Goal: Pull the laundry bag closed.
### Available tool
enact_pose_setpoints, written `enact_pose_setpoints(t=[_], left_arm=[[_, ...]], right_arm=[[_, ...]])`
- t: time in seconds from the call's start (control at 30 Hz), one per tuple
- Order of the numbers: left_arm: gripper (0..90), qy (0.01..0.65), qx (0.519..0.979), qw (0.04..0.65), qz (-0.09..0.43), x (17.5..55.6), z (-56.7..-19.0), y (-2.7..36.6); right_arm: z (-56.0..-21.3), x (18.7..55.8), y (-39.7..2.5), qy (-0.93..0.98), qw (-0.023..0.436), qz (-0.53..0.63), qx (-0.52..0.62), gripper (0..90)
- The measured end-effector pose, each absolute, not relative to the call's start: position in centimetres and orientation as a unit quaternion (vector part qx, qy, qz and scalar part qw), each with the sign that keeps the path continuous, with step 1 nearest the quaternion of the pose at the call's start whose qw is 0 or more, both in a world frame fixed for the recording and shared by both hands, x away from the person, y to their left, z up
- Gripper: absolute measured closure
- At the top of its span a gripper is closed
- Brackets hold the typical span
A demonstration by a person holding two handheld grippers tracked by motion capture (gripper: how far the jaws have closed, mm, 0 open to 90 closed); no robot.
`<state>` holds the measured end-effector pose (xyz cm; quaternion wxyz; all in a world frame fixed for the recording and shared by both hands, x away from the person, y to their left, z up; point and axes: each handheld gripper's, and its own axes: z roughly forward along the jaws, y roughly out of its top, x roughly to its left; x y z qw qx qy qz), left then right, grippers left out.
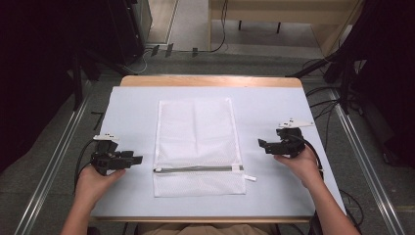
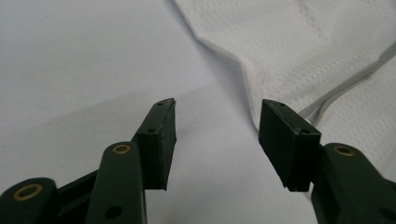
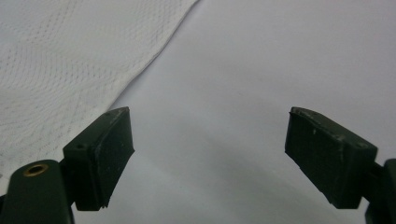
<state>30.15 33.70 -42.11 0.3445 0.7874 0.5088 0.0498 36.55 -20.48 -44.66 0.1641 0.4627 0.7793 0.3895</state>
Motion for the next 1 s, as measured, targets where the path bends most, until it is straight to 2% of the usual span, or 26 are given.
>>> enact_pose_setpoints(t=[0.17,0.47,0.87,1.0], left_arm=[[44.3,0.509,0.787,0.346,0.043,29.9,-42.0,33.7],[39.2,0.507,0.783,0.356,0.047,29.7,-41.7,34.1],[37.9,0.505,0.784,0.357,0.048,29.6,-41.7,34.2],[38.0,0.505,0.784,0.358,0.047,29.7,-41.7,34.3]], right_arm=[[-44.8,36.5,-20.3,0.783,0.156,0.386,0.463,13.6],[-44.8,36.3,-19.6,0.791,0.158,0.379,0.454,15.6],[-45.0,36.1,-19.6,0.8,0.136,0.373,0.449,25.0],[-44.9,36.0,-19.6,0.801,0.131,0.376,0.446,31.4]])
